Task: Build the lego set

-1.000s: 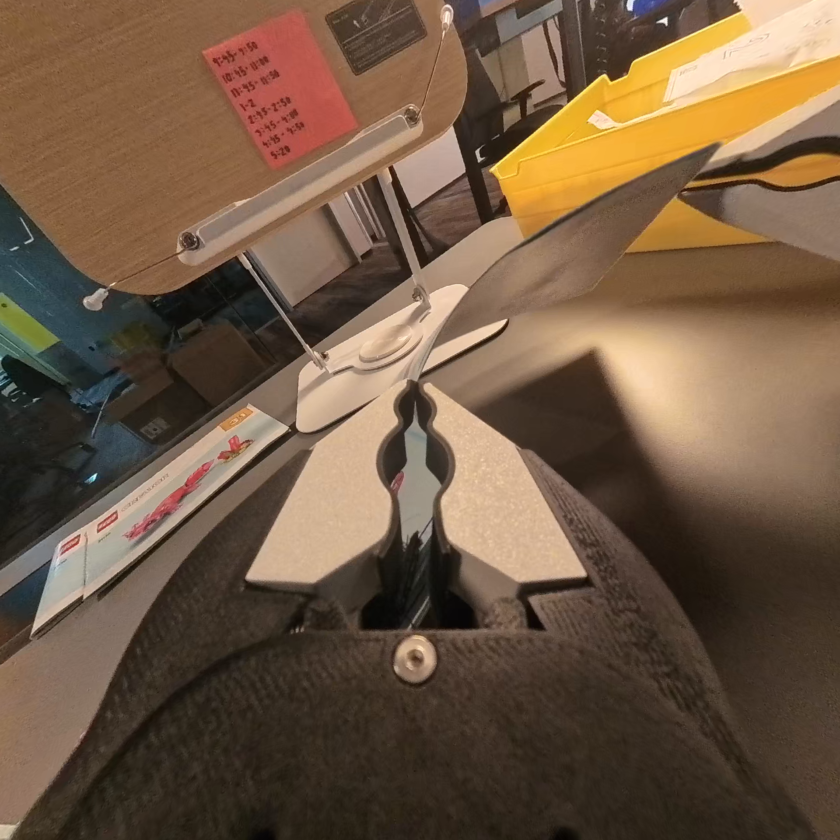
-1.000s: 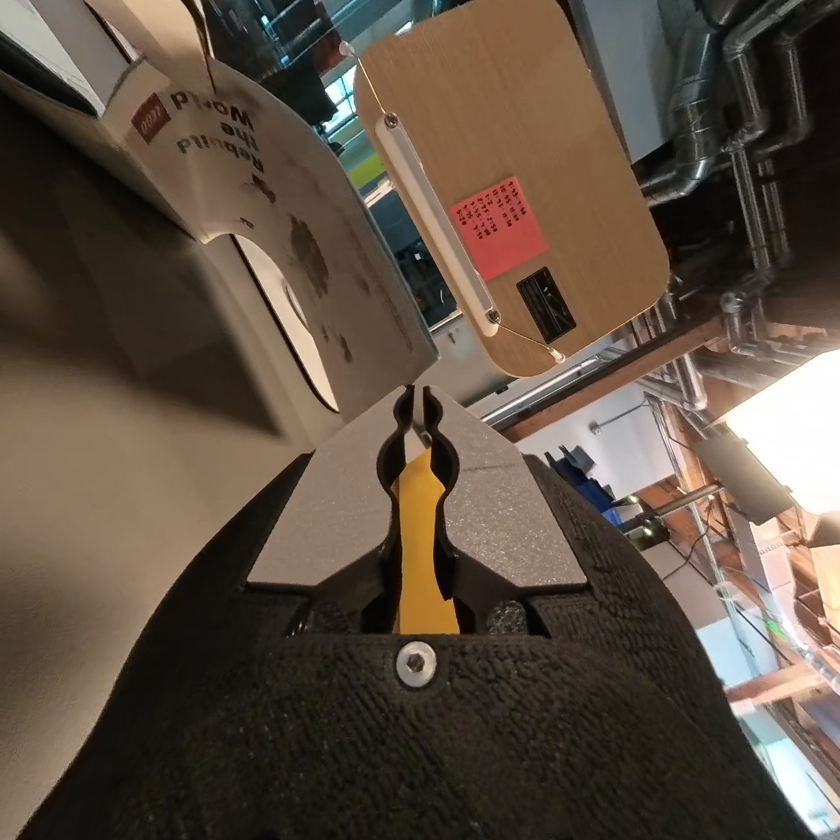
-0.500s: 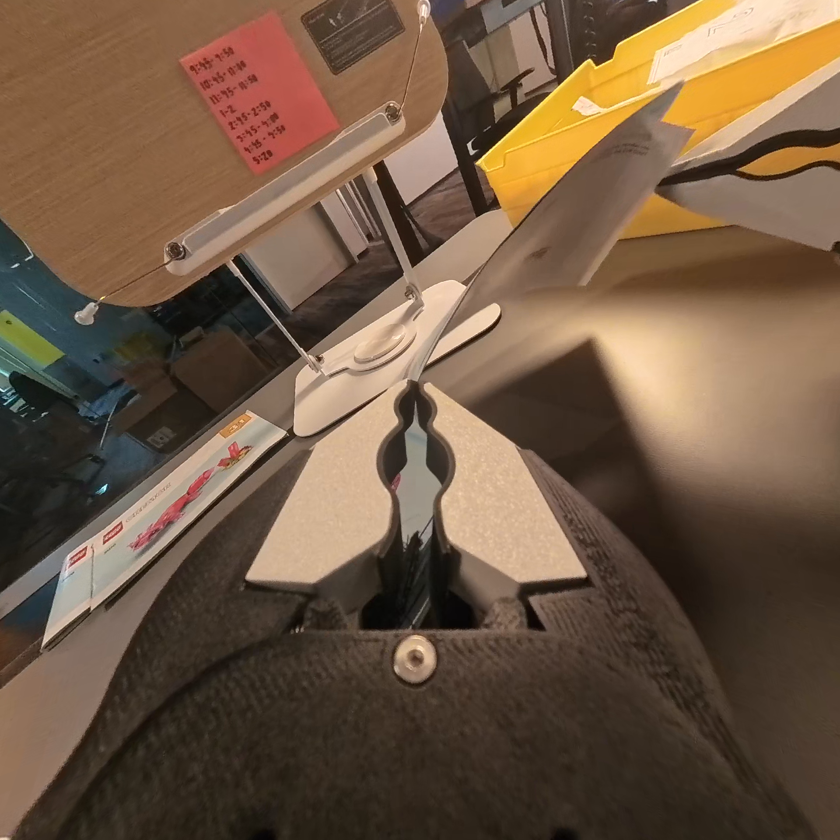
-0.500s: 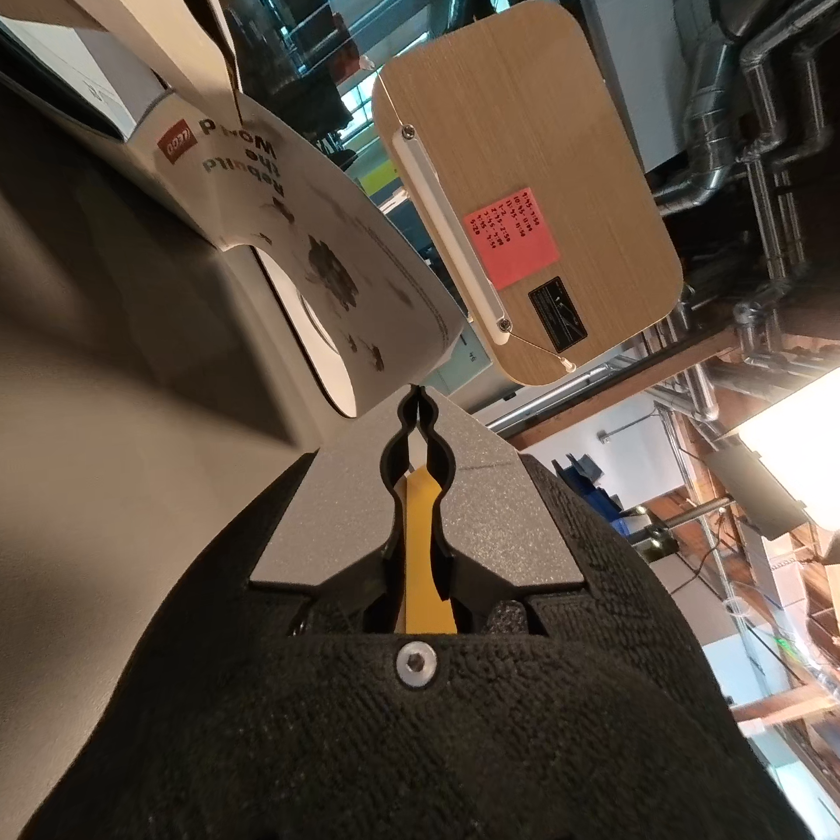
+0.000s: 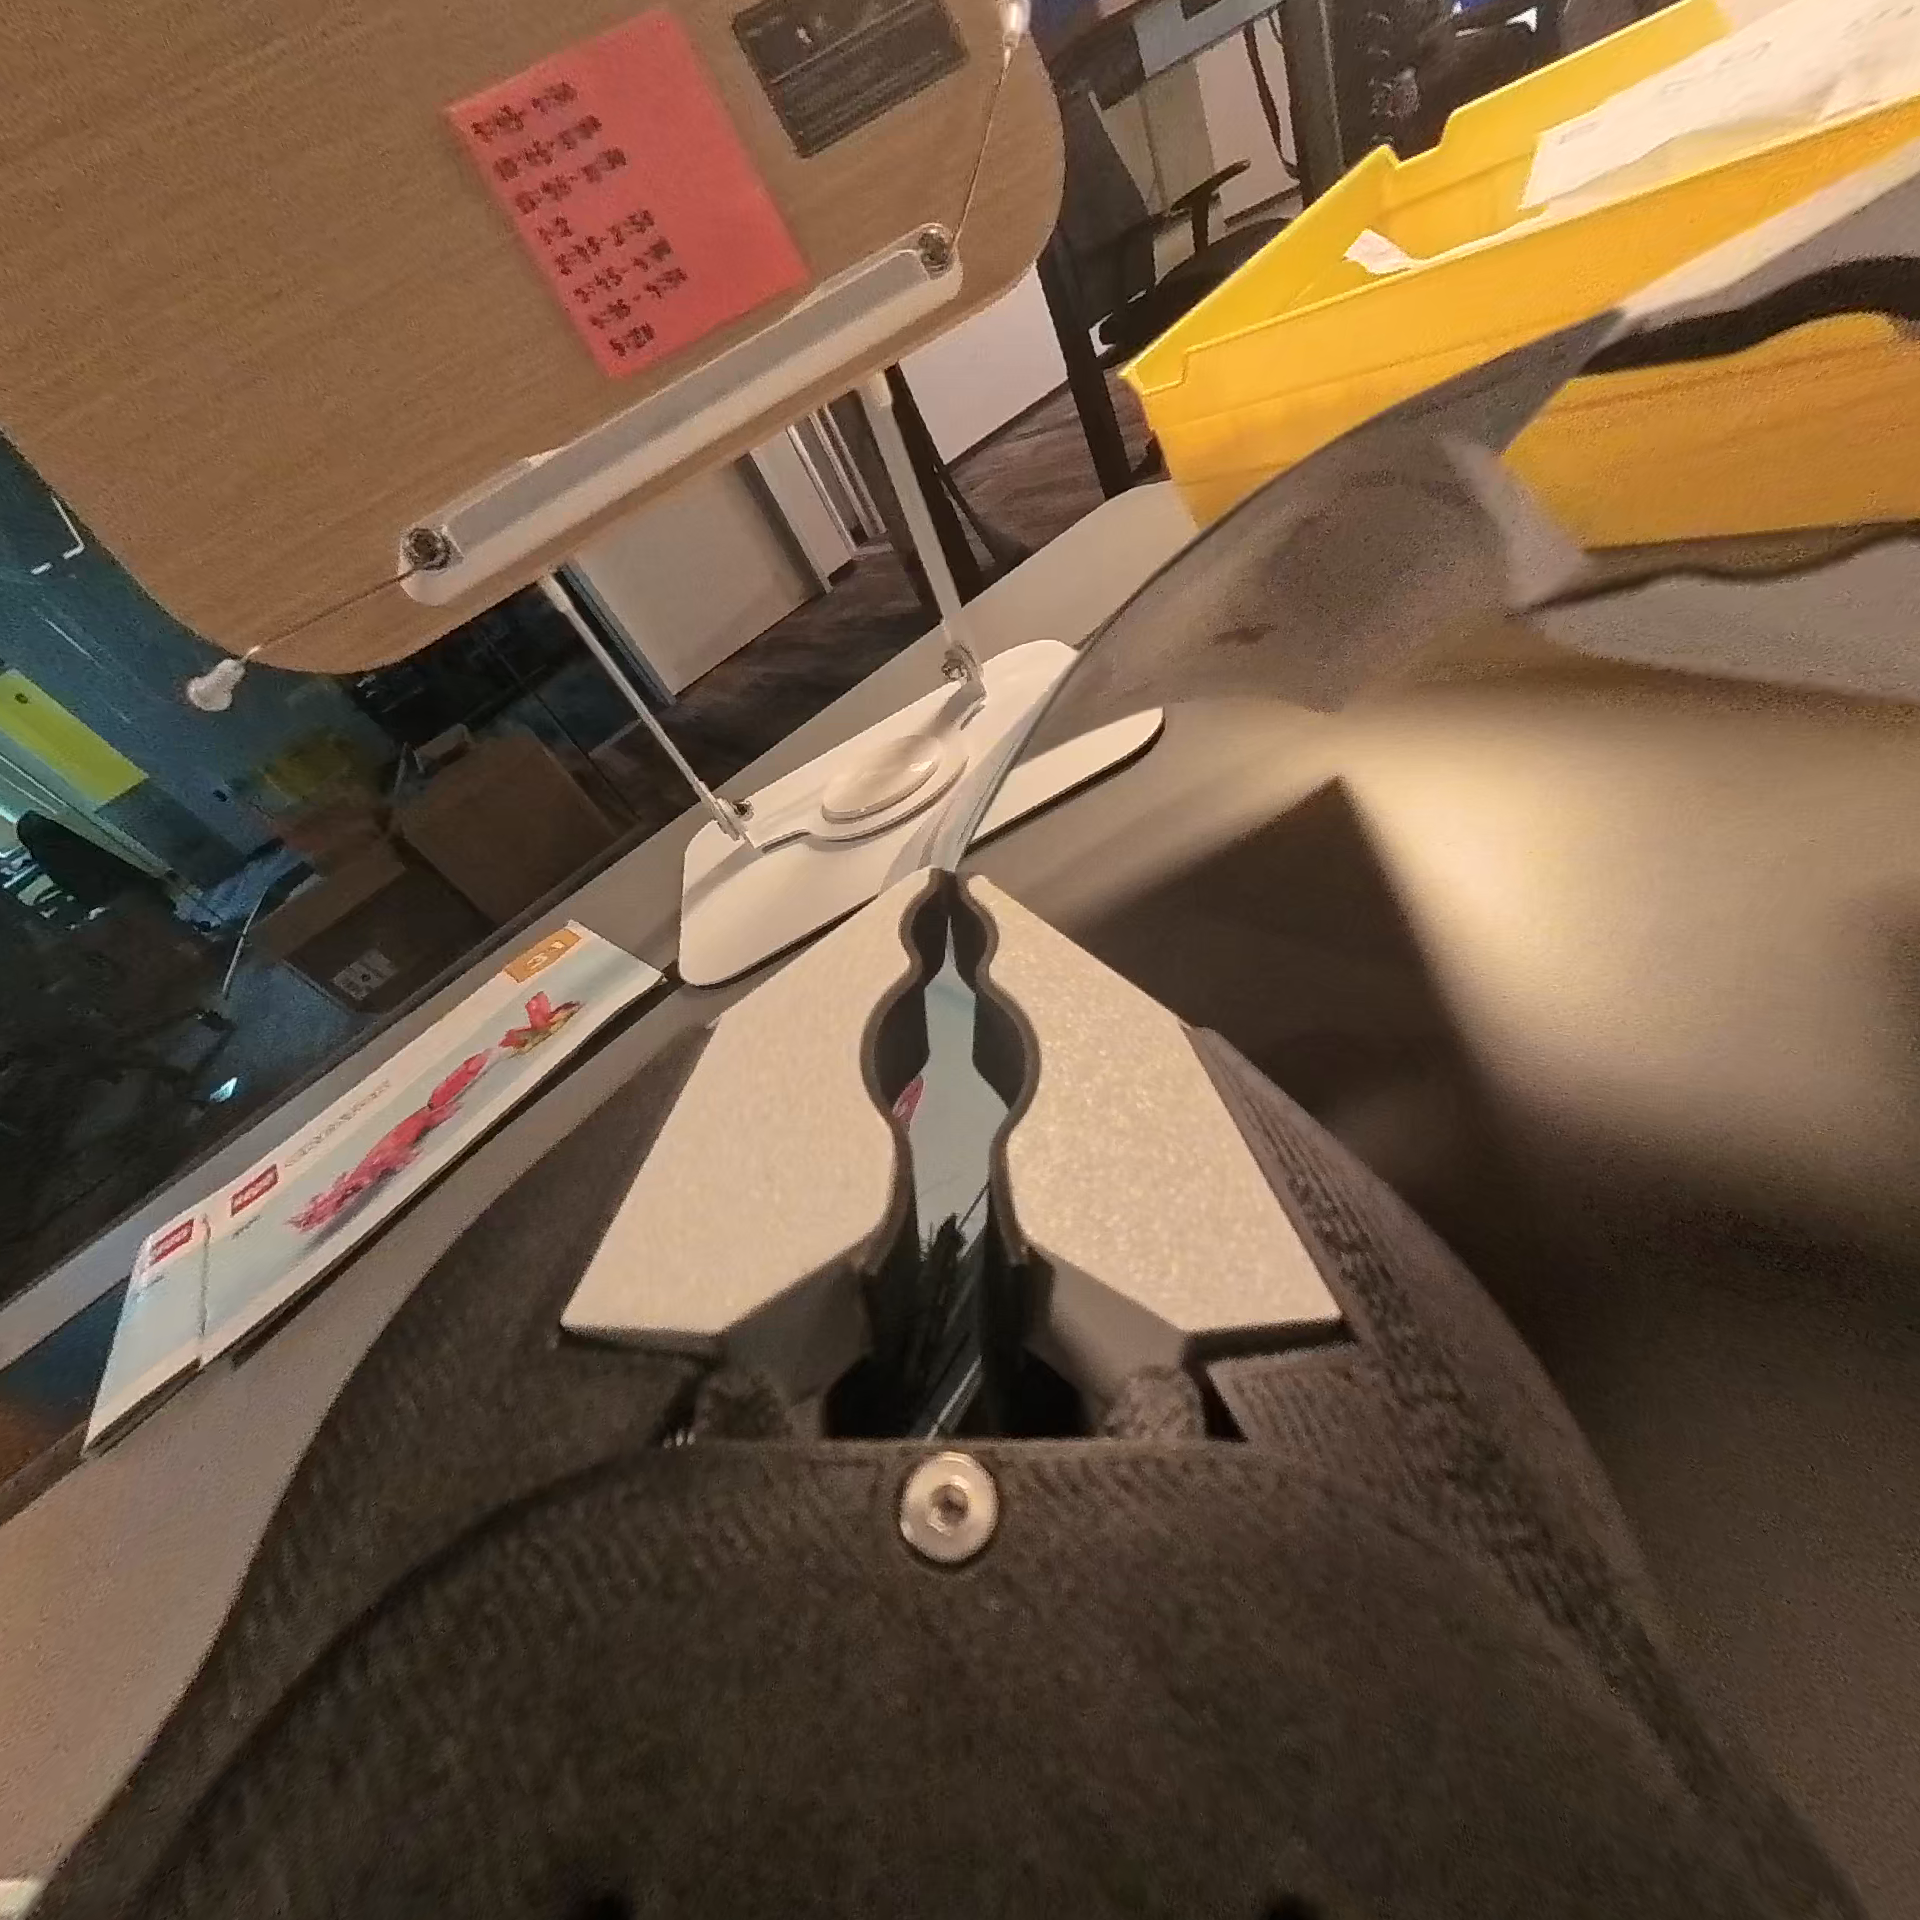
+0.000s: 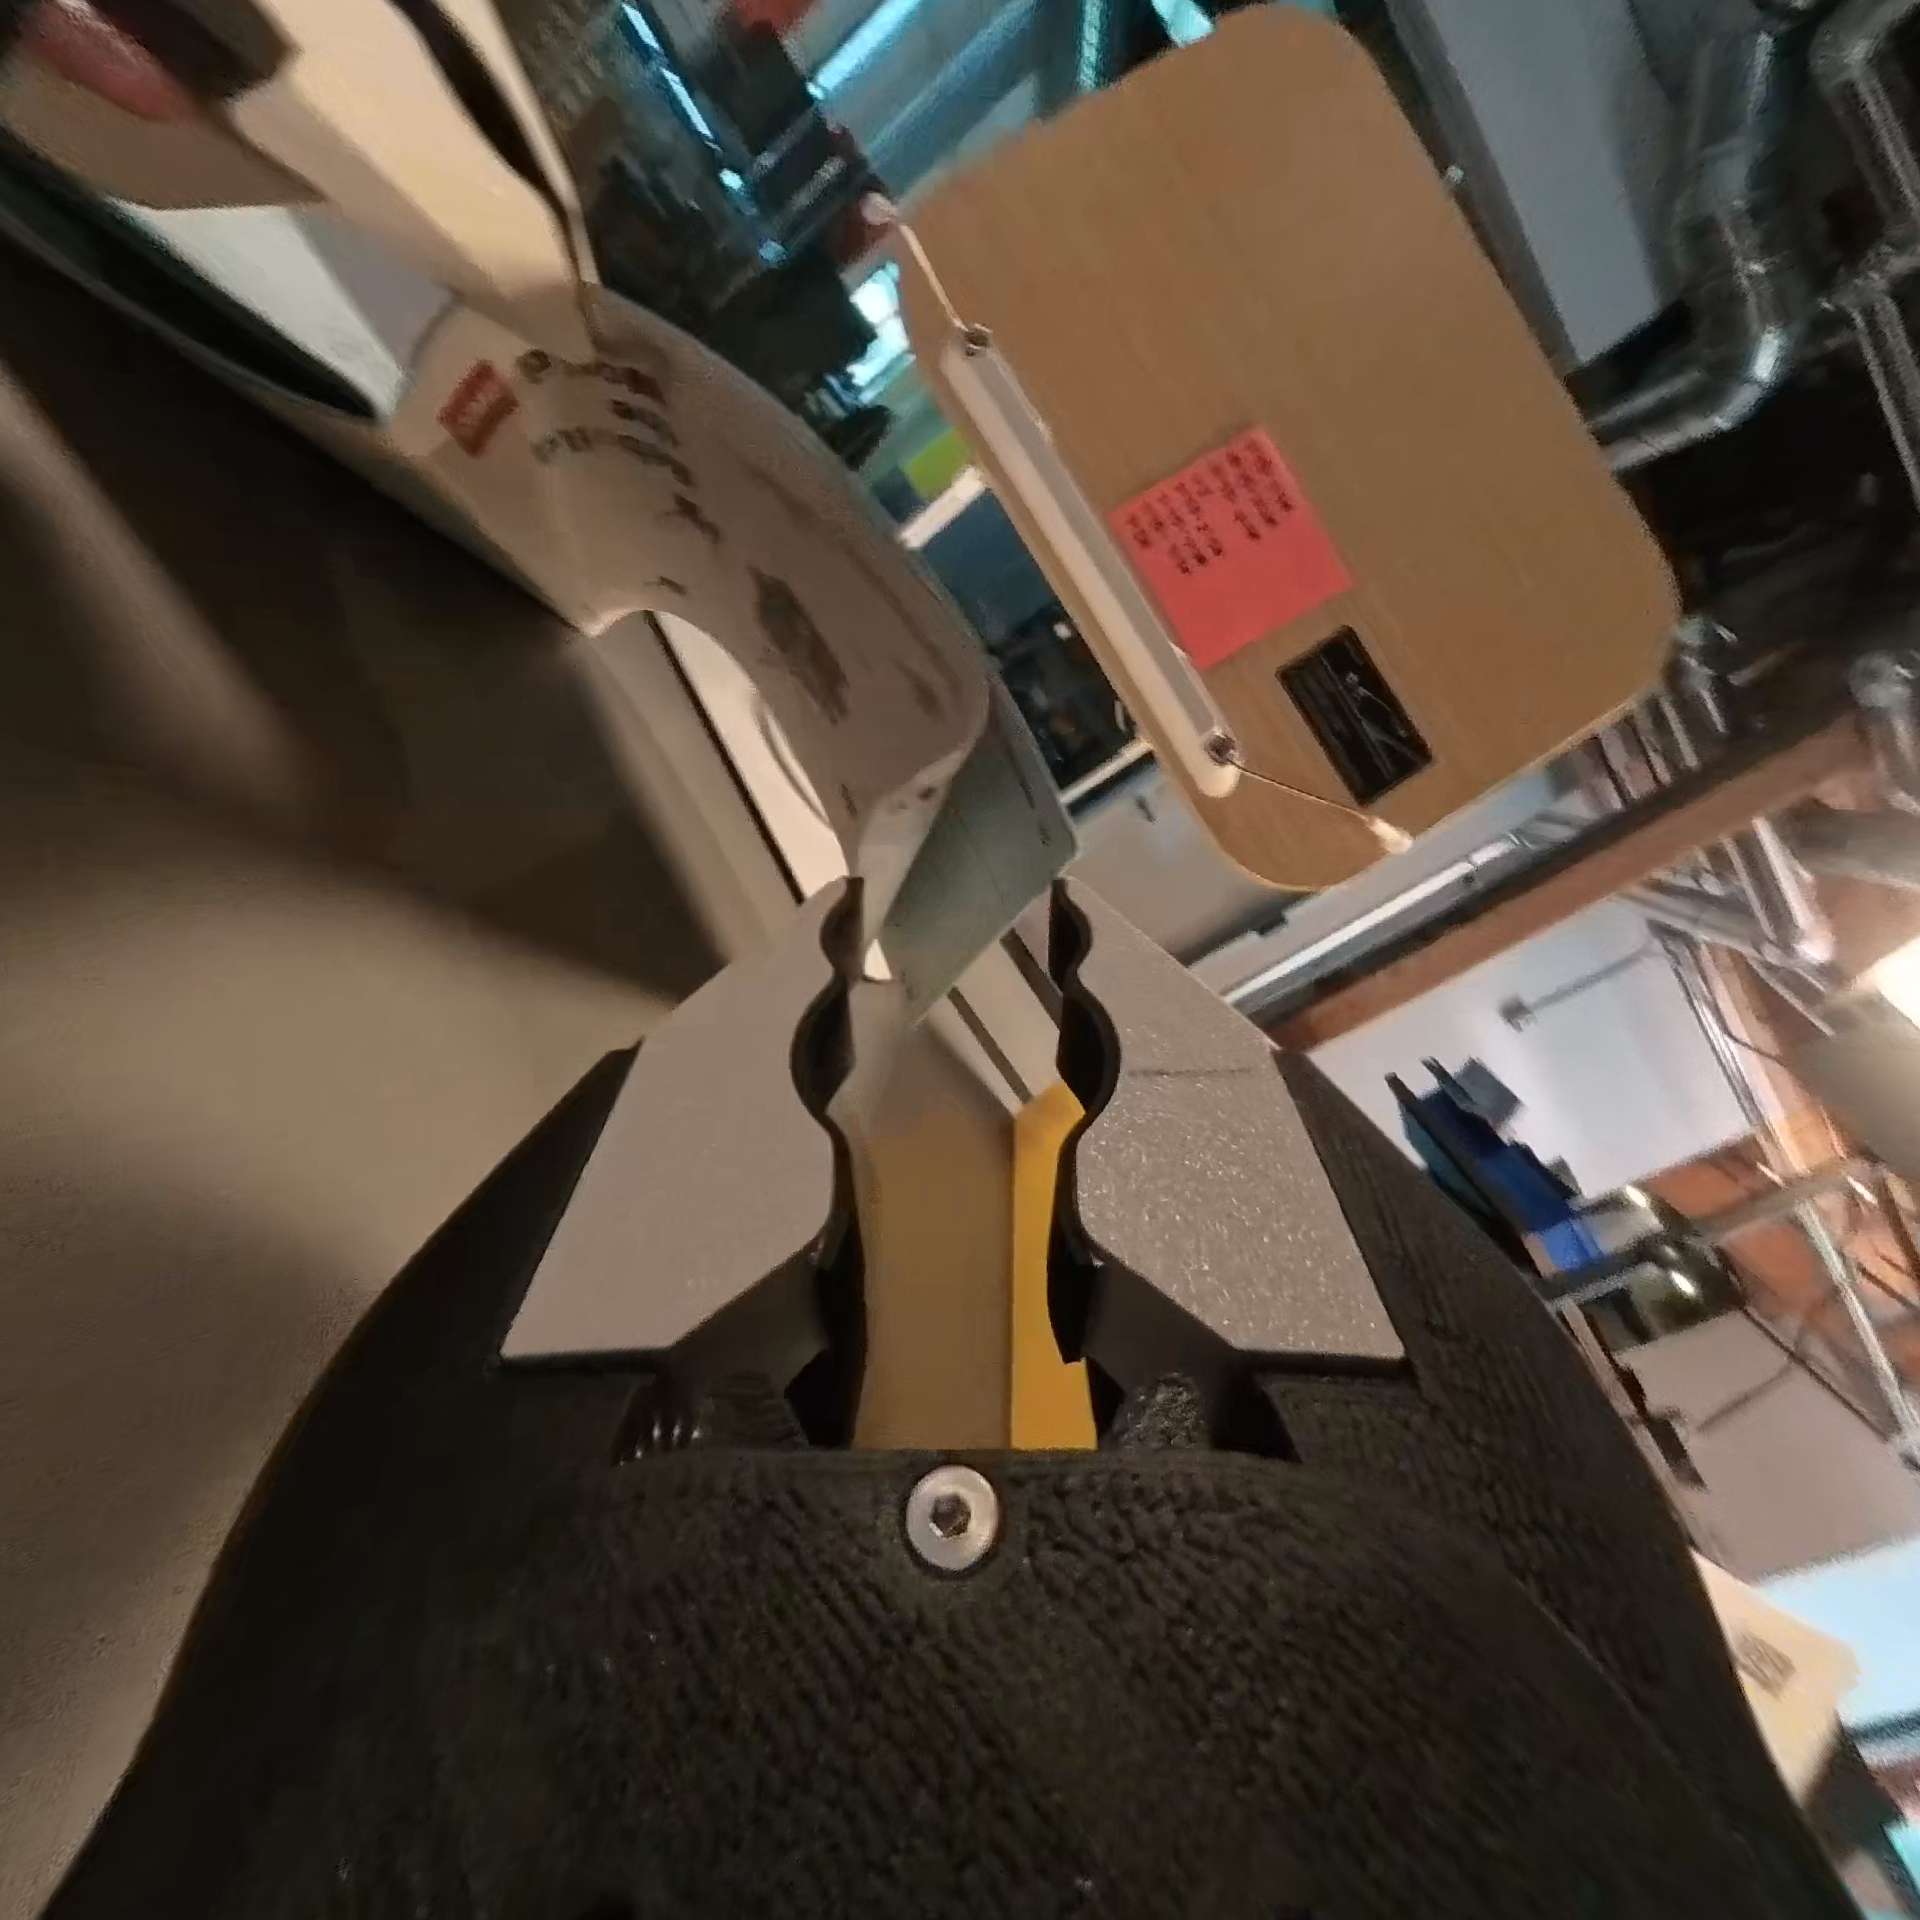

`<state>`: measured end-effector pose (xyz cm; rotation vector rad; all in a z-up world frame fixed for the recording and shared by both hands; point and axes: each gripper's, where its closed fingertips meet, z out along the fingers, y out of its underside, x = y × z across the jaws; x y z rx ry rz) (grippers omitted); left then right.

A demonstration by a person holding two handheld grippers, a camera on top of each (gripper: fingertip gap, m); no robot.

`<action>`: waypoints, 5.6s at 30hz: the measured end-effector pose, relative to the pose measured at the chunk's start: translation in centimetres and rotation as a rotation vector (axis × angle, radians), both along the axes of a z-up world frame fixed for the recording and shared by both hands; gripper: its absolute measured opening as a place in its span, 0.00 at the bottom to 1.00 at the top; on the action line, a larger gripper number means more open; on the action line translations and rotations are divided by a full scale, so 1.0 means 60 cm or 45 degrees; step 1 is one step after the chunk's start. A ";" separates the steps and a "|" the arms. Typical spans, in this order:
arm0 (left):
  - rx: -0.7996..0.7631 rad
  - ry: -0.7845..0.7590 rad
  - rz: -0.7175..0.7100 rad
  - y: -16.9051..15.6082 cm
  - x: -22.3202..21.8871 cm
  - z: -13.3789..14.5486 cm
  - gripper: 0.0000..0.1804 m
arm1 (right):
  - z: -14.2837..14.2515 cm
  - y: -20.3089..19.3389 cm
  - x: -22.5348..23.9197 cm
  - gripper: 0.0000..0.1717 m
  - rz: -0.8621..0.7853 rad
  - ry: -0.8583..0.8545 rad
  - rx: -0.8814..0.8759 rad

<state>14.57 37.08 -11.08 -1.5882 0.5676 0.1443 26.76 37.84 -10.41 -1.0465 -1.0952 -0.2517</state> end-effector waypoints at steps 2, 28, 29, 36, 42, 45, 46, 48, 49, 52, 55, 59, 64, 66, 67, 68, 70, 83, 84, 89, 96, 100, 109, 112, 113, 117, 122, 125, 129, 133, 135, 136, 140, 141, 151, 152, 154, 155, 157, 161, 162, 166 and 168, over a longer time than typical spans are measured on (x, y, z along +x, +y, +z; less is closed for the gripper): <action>-0.004 -0.022 0.002 0.001 -0.003 0.001 0.00 | -0.003 -0.005 -0.006 0.26 0.045 0.004 -0.032; -0.021 -0.134 0.038 0.006 -0.020 0.006 0.00 | 0.048 -0.041 0.015 0.50 0.269 0.206 -0.020; -0.022 -0.140 0.039 0.006 -0.021 0.006 0.00 | 0.053 -0.046 0.016 0.49 0.273 0.207 0.006; -0.024 -0.139 0.042 0.006 -0.021 0.006 0.00 | 0.062 -0.077 0.000 0.38 0.377 0.206 0.025; -0.023 -0.136 0.040 0.006 -0.021 0.006 0.00 | 0.016 -0.081 -0.044 0.29 0.389 0.067 -0.097; -0.023 -0.135 0.040 0.006 -0.021 0.006 0.00 | -0.013 -0.071 -0.057 0.23 0.326 -0.056 -0.104; -0.022 -0.135 0.040 0.006 -0.021 0.006 0.00 | -0.017 -0.068 -0.059 0.21 0.308 -0.076 -0.099; -0.023 -0.134 0.040 0.007 -0.021 0.006 0.00 | -0.028 -0.060 -0.060 0.17 0.276 -0.107 -0.111; -0.023 -0.133 0.041 0.007 -0.021 0.006 0.00 | -0.035 -0.059 -0.062 0.16 0.280 -0.119 -0.132; -0.021 -0.129 0.042 0.007 -0.021 0.006 0.00 | -0.048 -0.063 -0.071 0.16 0.315 -0.142 -0.186; -0.022 -0.130 0.042 0.007 -0.021 0.006 0.00 | -0.051 -0.054 -0.069 0.14 0.250 -0.194 -0.131; -0.021 -0.130 0.040 0.007 -0.021 0.006 0.00 | -0.047 -0.032 -0.054 0.08 0.117 -0.223 -0.062; -0.013 -0.114 0.015 0.005 -0.015 0.006 0.00 | -0.036 -0.010 -0.033 0.00 -0.011 -0.206 -0.013; -0.011 -0.087 -0.013 0.002 -0.008 0.005 0.00 | -0.032 0.001 -0.023 0.00 -0.076 -0.208 0.009; -0.007 -0.065 -0.023 0.000 -0.005 0.004 0.00 | -0.027 0.004 -0.018 0.00 -0.101 -0.203 0.027; 0.010 -0.039 -0.024 -0.002 -0.002 0.005 0.00 | -0.020 0.005 -0.015 0.00 -0.116 -0.194 0.055; 0.088 0.062 -0.007 -0.006 0.003 0.019 0.13 | -0.008 -0.001 -0.015 0.00 -0.111 -0.195 0.121; 0.465 0.864 -0.083 -0.051 0.118 0.018 0.00 | 0.014 -0.075 -0.069 0.03 0.144 -0.264 0.364; 0.457 0.813 -0.089 -0.052 0.116 0.022 0.00 | 0.019 -0.074 -0.067 0.07 0.151 -0.228 0.346; 0.411 0.595 -0.112 -0.052 0.100 0.037 0.00 | 0.025 -0.080 -0.065 0.11 0.173 -0.194 0.351; 0.387 0.589 -0.127 -0.050 0.099 0.031 0.00 | 0.032 -0.098 -0.075 0.12 0.219 -0.197 0.399; 0.382 0.589 -0.131 -0.051 0.100 0.029 0.00 | 0.032 -0.104 -0.080 0.11 0.238 -0.208 0.413; 0.369 0.569 -0.138 -0.051 0.100 0.028 0.00 | 0.025 -0.108 -0.084 0.07 0.261 -0.240 0.411; 0.364 0.568 -0.140 -0.050 0.100 0.027 0.00 | 0.024 -0.109 -0.085 0.06 0.264 -0.247 0.413; 0.364 0.570 -0.141 -0.050 0.100 0.027 0.00 | 0.023 -0.109 -0.086 0.05 0.265 -0.251 0.414; 0.358 0.582 -0.152 -0.051 0.102 0.024 0.00 | 0.021 -0.108 -0.086 0.05 0.265 -0.266 0.414; 0.363 0.634 -0.193 -0.055 0.113 0.016 0.00 | 0.016 -0.102 -0.084 0.01 0.234 -0.298 0.422; 0.339 0.616 -0.251 -0.059 0.123 0.009 0.00 | 0.018 -0.099 -0.082 0.00 0.210 -0.306 0.435; 0.168 0.347 -0.542 -0.082 0.150 0.000 0.21 | 0.023 -0.095 -0.079 0.00 0.181 -0.307 0.459; -0.024 -0.179 -0.741 -0.095 0.142 0.035 0.29 | 0.036 -0.093 -0.073 0.00 0.147 -0.278 0.496; -0.021 -0.369 -0.797 -0.099 0.128 0.065 0.32 | 0.032 -0.093 -0.074 0.00 0.148 -0.299 0.500; -0.010 -0.406 -0.788 -0.097 0.120 0.075 0.32 | 0.031 -0.095 -0.076 0.00 0.154 -0.304 0.503; -0.001 -0.224 -0.652 -0.078 0.110 0.059 0.32 | 0.026 -0.101 -0.082 0.00 0.180 -0.332 0.513; 0.010 -0.167 -0.596 -0.071 0.108 0.054 0.31 | 0.024 -0.102 -0.083 0.00 0.183 -0.337 0.513; 0.087 -0.262 0.159 -0.006 -0.048 0.062 0.22 | 0.015 -0.094 -0.075 0.00 0.182 -0.368 0.470; 0.065 -0.309 0.210 -0.004 -0.067 0.061 0.22 | 0.012 -0.092 -0.073 0.00 0.183 -0.377 0.456; 0.005 -0.413 0.283 -0.006 -0.098 0.058 0.22 | 0.005 -0.086 -0.068 0.00 0.182 -0.399 0.423; -0.020 -0.469 0.308 -0.009 -0.110 0.056 0.22 | -0.001 -0.082 -0.065 0.00 0.181 -0.414 0.397; -0.075 -0.512 0.345 -0.019 -0.128 0.050 0.21 | -0.010 -0.075 -0.056 0.00 0.175 -0.441 0.347; -0.139 -0.465 0.407 -0.058 -0.158 0.058 0.22 | -0.029 -0.060 -0.029 0.00 0.150 -0.510 0.227; -0.138 -0.473 0.403 -0.073 -0.160 0.066 0.23 | -0.037 -0.058 -0.021 0.00 0.146 -0.535 0.173; -0.066 -0.433 0.349 -0.152 -0.151 0.095 0.24 | -0.091 -0.060 0.010 0.00 0.150 -0.641 -0.183; -0.002 -0.341 0.322 -0.193 -0.143 0.100 0.24 | -0.119 -0.057 0.036 0.06 0.086 -0.698 -0.377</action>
